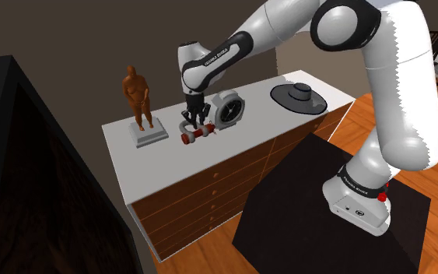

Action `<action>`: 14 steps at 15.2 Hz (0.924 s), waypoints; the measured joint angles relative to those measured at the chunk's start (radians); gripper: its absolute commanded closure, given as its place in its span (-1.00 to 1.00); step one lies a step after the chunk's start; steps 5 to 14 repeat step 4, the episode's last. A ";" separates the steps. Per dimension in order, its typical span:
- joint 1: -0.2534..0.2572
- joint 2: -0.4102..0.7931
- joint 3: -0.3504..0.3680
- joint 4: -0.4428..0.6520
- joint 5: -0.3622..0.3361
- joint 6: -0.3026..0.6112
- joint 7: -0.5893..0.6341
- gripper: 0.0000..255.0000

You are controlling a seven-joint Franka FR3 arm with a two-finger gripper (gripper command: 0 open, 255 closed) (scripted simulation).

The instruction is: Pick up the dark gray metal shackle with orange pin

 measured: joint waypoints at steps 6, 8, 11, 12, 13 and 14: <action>-0.003 -0.037 0.003 -0.008 0.004 -0.029 0.000 1.00; -0.003 -0.037 0.003 -0.008 0.004 -0.029 0.000 1.00; -0.003 -0.037 0.003 -0.008 0.004 -0.029 0.000 1.00; -0.003 -0.037 0.003 -0.008 0.004 -0.029 0.000 1.00; -0.003 -0.037 0.003 -0.008 0.004 -0.029 0.000 1.00; -0.003 -0.037 0.003 -0.008 0.004 -0.029 0.000 1.00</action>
